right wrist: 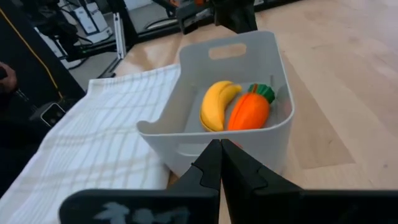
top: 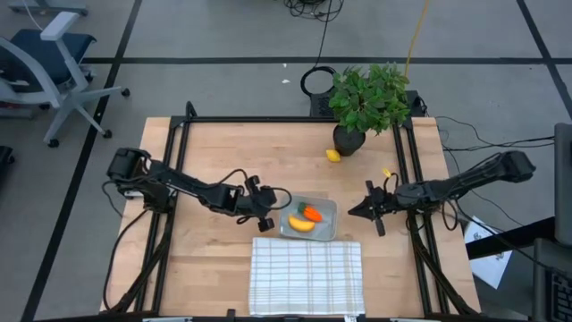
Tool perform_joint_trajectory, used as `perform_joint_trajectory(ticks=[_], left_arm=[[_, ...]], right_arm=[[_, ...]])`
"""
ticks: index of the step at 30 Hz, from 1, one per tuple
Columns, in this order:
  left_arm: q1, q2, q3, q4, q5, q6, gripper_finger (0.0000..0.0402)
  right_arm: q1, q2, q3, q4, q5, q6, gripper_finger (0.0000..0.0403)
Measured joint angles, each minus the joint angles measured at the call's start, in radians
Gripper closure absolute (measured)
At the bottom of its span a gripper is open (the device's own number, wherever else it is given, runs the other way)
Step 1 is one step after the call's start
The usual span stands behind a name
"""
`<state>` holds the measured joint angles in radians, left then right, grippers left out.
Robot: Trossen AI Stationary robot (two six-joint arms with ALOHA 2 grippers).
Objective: Pick and placing Produce into tupperware
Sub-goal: Adjust the gray bin
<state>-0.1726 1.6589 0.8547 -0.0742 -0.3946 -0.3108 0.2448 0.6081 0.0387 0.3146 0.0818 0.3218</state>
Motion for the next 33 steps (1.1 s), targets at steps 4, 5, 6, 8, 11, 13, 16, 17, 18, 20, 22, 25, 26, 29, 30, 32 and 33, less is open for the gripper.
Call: perform_joint_trajectory(ticks=[4,5,6,8,11,13,16,17,18,20,22,25,26,29,30,32,33], left_arm=[[0.000,0.018,0.000,0.030,0.035,-0.005,0.0401],[-0.001,0.018,0.000,0.032,0.037,-0.005,0.0401],[-0.001,0.017,0.000,0.034,0.037,-0.004,0.0401],[-0.001,0.018,0.000,0.036,0.037,-0.003,0.0401],[-0.003,0.018,0.000,0.042,0.061,-0.006,0.0401],[-0.010,0.018,0.000,0.052,0.076,-0.007,0.0401],[-0.022,0.018,0.000,0.068,0.079,-0.007,0.0401],[-0.027,0.018,0.000,0.070,0.080,-0.007,0.0401],[-0.030,0.018,0.000,0.072,0.080,-0.007,0.0401],[-0.035,0.018,0.000,0.075,0.080,-0.007,0.0401],[-0.040,0.018,0.000,0.076,0.080,-0.013,0.0401],[-0.045,0.018,0.000,0.076,0.083,-0.013,0.0401],[-0.046,0.018,0.000,0.076,0.089,-0.013,0.0401],[-0.046,0.018,0.000,0.076,0.114,-0.015,0.0401],[-0.046,0.018,0.000,0.076,0.115,-0.015,0.0401],[-0.046,0.018,0.000,0.076,0.116,-0.016,0.0401],[-0.046,0.018,0.000,0.076,0.116,-0.016,0.0401]], right_arm=[[0.000,0.084,0.000,0.078,0.000,-0.002,0.0403],[0.000,0.107,0.000,0.098,0.000,-0.004,0.0403],[0.000,0.127,0.000,0.118,0.000,-0.004,0.0403],[0.000,0.169,0.000,0.159,0.000,-0.004,0.0403],[0.000,0.230,0.000,0.211,0.000,-0.006,0.0403],[0.000,0.270,0.000,0.255,0.001,-0.016,0.0403],[-0.003,0.330,0.000,0.311,0.001,-0.023,0.0403],[-0.007,0.348,0.000,0.329,0.000,-0.024,0.0403],[-0.012,0.365,-0.001,0.342,0.001,-0.024,0.0403],[-0.021,0.401,-0.001,0.374,0.001,-0.023,0.0403],[-0.030,0.431,-0.001,0.397,0.001,-0.022,0.0403],[-0.042,0.466,-0.001,0.426,0.001,-0.020,0.0403],[-0.045,0.476,0.000,0.433,0.001,-0.020,0.0403],[-0.058,0.502,0.000,0.460,0.001,-0.020,0.0403],[-0.063,0.510,0.000,0.468,0.001,-0.020,0.0403],[-0.071,0.524,0.000,0.487,0.001,-0.023,0.0403],[-0.076,0.531,0.000,0.492,0.001,-0.025,0.0403]])
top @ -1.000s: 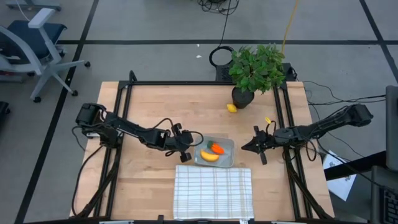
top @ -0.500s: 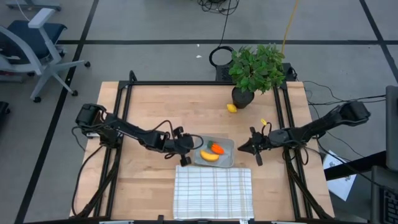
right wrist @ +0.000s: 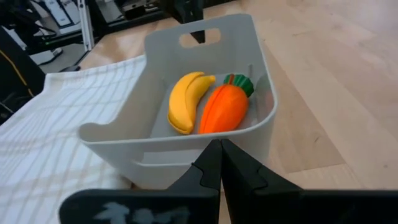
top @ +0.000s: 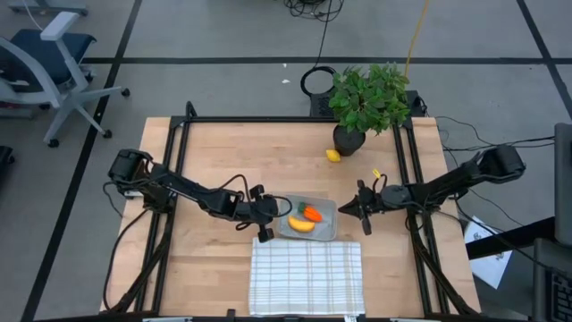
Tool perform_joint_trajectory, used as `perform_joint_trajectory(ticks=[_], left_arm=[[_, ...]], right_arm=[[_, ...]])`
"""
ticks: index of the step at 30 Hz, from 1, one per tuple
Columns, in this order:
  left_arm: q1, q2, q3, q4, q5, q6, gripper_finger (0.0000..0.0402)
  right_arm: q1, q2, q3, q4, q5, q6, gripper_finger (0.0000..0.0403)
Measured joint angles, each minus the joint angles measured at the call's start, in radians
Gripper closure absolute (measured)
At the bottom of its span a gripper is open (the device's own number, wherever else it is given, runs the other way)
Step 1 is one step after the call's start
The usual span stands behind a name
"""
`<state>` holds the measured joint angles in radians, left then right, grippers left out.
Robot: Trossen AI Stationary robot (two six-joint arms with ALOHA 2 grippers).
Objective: Pick and placing Produce into tupperware
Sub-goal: Adjust the gray bin
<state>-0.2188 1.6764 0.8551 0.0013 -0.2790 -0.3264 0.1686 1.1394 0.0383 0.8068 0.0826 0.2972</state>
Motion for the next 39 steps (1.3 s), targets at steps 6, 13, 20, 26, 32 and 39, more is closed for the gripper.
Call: perform_joint_trajectory(ticks=[6,13,20,26,32,39], left_arm=[[0.000,0.000,0.000,0.001,0.001,-0.002,0.0401],[-0.013,0.000,0.000,0.002,0.001,-0.009,0.0401],[-0.019,0.000,0.000,0.004,0.001,-0.010,0.0401],[-0.022,0.000,0.000,0.004,0.009,-0.011,0.0401],[-0.026,0.000,0.000,0.004,-0.012,-0.012,0.0401],[-0.026,-0.003,0.001,-0.006,-0.039,0.014,0.0401]], right_arm=[[-0.027,0.037,0.000,0.044,-0.002,-0.006,0.0403],[-0.045,0.053,0.001,0.059,-0.005,-0.006,0.0403],[-0.046,0.053,0.001,0.069,-0.005,-0.010,0.0403],[-0.046,0.053,0.001,0.072,-0.005,-0.009,0.0403],[-0.046,0.053,0.001,0.071,-0.005,0.004,0.0403],[-0.046,0.053,0.001,0.065,-0.005,0.013,0.0403]])
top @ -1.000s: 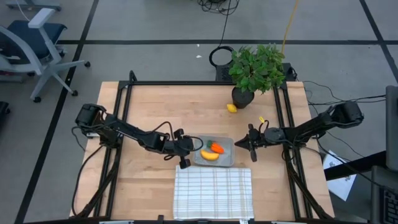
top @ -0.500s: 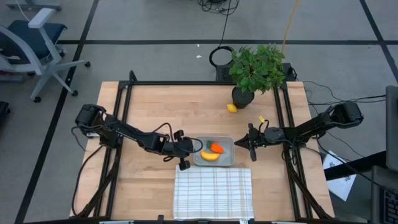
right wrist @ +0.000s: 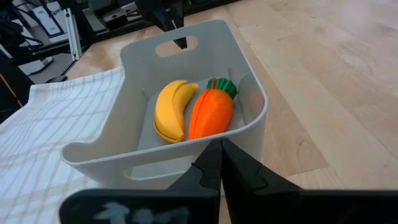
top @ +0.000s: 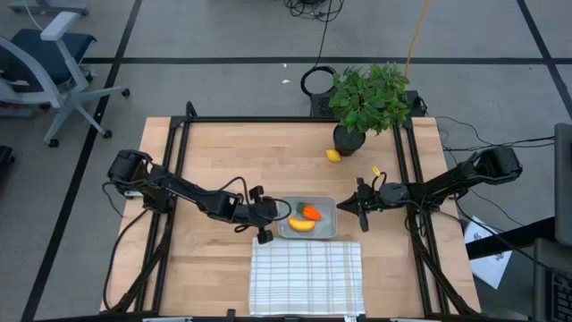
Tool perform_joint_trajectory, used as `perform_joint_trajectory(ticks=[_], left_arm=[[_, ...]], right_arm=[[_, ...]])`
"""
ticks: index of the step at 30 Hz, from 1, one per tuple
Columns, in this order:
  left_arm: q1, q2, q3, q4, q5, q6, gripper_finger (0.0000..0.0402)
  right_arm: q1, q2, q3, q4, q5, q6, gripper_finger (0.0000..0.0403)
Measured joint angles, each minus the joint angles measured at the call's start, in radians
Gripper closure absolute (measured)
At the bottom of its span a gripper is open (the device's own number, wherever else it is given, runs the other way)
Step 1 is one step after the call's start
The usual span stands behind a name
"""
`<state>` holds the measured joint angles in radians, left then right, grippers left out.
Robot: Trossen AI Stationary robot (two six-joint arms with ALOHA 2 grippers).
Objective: Pick and placing Produce into tupperware
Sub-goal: Adjust the gray bin, then put the yellow lemon into the gray bin
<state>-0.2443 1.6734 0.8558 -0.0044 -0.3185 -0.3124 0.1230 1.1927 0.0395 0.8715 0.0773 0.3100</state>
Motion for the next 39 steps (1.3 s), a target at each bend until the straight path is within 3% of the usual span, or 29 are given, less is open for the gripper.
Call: perform_joint_trajectory(ticks=[7,21,28,39], left_arm=[[-0.008,-0.017,0.001,-0.057,-0.006,-0.023,0.0401],[-0.049,-0.059,0.008,-0.211,-0.166,-0.064,0.0401],[-0.073,-0.138,0.005,-0.280,-0.222,0.038,0.0401],[-0.118,-0.344,-0.041,-0.213,-0.259,0.242,0.0401]], right_arm=[[0.001,0.000,0.000,-0.002,-0.003,0.021,0.0403],[0.001,-0.053,0.000,-0.132,-0.003,0.067,0.0403],[0.001,-0.154,0.000,-0.219,-0.001,0.064,0.0403],[0.023,-0.281,0.000,-0.294,-0.003,0.009,0.0403]])
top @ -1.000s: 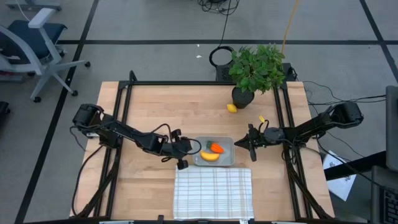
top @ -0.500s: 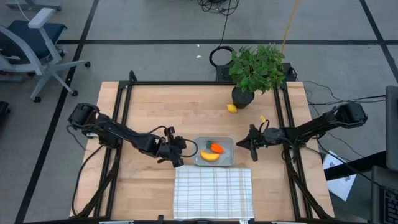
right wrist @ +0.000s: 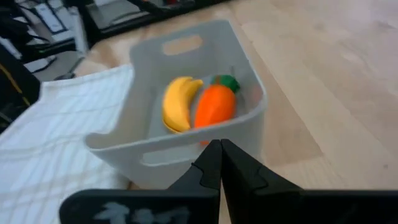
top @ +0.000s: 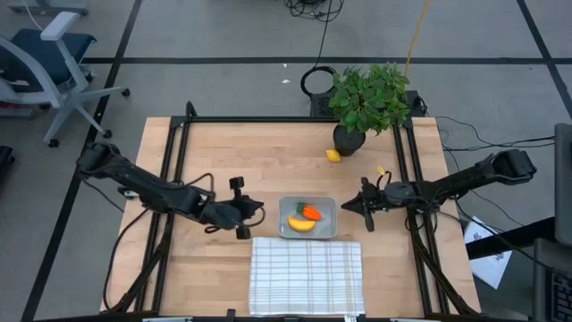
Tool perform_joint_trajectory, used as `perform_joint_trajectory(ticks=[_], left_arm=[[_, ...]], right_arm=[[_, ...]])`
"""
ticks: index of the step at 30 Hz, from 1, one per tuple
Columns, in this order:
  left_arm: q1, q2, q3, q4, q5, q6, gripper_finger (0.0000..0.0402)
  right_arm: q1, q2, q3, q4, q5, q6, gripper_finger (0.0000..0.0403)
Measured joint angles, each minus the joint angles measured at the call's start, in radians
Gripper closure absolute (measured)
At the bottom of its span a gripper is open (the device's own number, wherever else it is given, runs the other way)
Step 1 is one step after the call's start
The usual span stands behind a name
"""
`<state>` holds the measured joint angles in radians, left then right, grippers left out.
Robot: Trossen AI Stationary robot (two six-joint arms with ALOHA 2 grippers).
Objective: Pick and placing Produce into tupperware
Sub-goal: Put the yellow lemon into the gray bin
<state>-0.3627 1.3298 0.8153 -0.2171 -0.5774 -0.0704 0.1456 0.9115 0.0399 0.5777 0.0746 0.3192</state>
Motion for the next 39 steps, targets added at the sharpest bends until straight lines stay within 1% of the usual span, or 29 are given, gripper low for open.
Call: perform_joint_trajectory(ticks=[5,11,15,22,25,27,30,35,39], left_arm=[[-0.005,-0.125,-0.138,0.196,0.032,0.088,0.0401],[-0.005,-0.283,-0.347,0.431,0.045,0.112,0.0401],[-0.001,-0.363,-0.464,0.521,0.046,0.119,0.0401],[0.000,-0.510,-0.543,0.517,0.041,0.152,0.0401],[0.000,-0.552,-0.544,0.450,0.038,0.155,0.0401],[0.000,-0.566,-0.546,0.399,0.025,0.155,0.0401],[0.001,-0.579,-0.546,0.380,0.023,0.167,0.0401],[0.001,-0.581,-0.546,0.367,0.023,0.211,0.0401],[0.001,-0.584,-0.546,0.360,0.045,0.224,0.0401]], right_arm=[[0.036,-0.048,0.000,-0.001,0.001,-0.021,0.0403],[0.040,-0.066,0.000,0.001,0.003,-0.023,0.0403],[0.040,-0.066,0.000,0.003,0.007,-0.043,0.0403],[0.040,-0.112,0.000,0.026,0.008,-0.108,0.0403],[0.040,-0.152,0.000,0.023,0.008,-0.143,0.0403],[0.040,-0.177,0.000,0.023,0.029,-0.167,0.0403],[0.039,-0.214,0.000,0.011,0.059,-0.216,0.0403],[0.038,-0.282,0.000,-0.028,0.060,-0.249,0.0403],[0.038,-0.357,0.000,-0.097,0.060,-0.260,0.0403]])
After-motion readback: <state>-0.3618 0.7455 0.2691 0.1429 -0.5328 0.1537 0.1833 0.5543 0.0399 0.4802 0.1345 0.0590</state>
